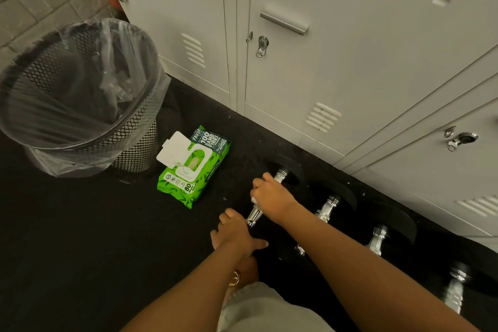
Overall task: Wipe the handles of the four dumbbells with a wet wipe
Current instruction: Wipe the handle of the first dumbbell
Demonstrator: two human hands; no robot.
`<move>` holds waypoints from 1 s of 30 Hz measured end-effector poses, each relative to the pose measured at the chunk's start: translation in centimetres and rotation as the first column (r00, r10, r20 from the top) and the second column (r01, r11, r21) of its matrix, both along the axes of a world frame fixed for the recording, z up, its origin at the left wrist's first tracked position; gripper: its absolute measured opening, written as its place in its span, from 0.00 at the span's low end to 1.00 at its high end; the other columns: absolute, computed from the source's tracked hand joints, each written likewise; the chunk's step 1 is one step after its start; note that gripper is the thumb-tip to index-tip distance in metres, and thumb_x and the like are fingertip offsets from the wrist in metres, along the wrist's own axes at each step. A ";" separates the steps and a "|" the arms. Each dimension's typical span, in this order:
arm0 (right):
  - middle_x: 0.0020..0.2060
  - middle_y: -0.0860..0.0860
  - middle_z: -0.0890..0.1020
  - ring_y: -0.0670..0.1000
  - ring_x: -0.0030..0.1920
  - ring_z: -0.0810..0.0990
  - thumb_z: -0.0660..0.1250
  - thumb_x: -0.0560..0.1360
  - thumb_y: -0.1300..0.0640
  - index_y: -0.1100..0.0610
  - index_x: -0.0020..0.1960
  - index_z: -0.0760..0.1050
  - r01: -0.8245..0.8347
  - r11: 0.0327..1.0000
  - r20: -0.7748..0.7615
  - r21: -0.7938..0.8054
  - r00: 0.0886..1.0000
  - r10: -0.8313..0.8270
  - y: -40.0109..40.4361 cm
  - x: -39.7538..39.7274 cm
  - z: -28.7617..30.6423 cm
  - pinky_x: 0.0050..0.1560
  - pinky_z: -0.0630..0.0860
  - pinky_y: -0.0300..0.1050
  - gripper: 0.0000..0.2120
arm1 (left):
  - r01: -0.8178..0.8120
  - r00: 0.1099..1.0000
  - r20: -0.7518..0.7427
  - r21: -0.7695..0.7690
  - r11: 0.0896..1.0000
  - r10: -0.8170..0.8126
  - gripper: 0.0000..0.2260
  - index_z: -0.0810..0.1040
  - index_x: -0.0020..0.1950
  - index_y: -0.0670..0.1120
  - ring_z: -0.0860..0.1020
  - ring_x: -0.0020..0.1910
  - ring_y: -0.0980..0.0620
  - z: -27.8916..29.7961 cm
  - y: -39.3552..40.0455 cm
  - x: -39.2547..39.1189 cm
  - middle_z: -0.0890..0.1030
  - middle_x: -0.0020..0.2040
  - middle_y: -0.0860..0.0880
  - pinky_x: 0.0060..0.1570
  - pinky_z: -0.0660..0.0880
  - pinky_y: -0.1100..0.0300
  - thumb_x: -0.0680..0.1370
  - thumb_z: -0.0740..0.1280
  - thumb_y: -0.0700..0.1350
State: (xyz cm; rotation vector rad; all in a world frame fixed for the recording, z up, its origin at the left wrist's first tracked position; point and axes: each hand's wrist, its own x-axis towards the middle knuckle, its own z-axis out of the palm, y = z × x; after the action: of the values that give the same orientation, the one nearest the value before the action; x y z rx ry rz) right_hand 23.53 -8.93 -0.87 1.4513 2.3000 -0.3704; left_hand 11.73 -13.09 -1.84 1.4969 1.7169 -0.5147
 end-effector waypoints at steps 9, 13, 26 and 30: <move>0.64 0.57 0.70 0.58 0.66 0.65 0.62 0.77 0.60 0.60 0.64 0.71 0.075 0.997 0.028 0.027 0.997 -0.075 0.0 1.1 0.4 0.67 0.63 0.48 0.16 | -0.003 1.000 0.020 0.001 1.000 0.003 0.50 0.55 0.73 0.40 0.68 0.69 0.45 0.1 0.0 -0.1 0.64 0.70 0.42 0.68 0.66 0.50 0.63 0.77 0.61; 0.64 0.57 0.70 0.58 0.65 0.65 0.64 0.76 0.60 0.60 0.64 0.71 0.050 0.998 0.007 -0.025 0.999 -0.050 -0.2 0.7 0.0 0.67 0.66 0.50 0.17 | -0.051 0.997 0.063 -0.011 0.999 0.051 0.49 0.55 0.73 0.40 0.67 0.70 0.43 0.1 0.0 -0.1 0.64 0.70 0.42 0.68 0.67 0.50 0.63 0.78 0.58; 0.62 0.59 0.72 0.59 0.64 0.67 0.65 0.75 0.59 0.61 0.62 0.72 0.095 0.995 0.067 0.028 0.993 -0.096 0.2 0.5 -0.1 0.66 0.64 0.49 0.16 | -0.095 0.991 0.093 -0.024 0.995 0.097 0.50 0.54 0.73 0.40 0.65 0.70 0.42 0.0 0.1 -0.1 0.62 0.70 0.41 0.67 0.68 0.50 0.62 0.79 0.57; 0.64 0.59 0.71 0.59 0.66 0.64 0.64 0.76 0.60 0.61 0.63 0.72 0.135 0.991 0.030 -0.007 0.990 -0.134 0.3 0.4 0.1 0.66 0.65 0.50 0.16 | -0.100 0.990 0.102 -0.020 0.995 0.101 0.50 0.54 0.73 0.40 0.65 0.70 0.41 0.0 0.0 -0.1 0.62 0.71 0.41 0.67 0.68 0.50 0.62 0.79 0.56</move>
State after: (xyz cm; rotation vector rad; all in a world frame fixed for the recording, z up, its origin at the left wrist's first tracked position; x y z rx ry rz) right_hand 23.97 -8.64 -0.78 1.6016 2.1809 -0.3946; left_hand 11.59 -13.06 -1.88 1.3946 1.6946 -0.3897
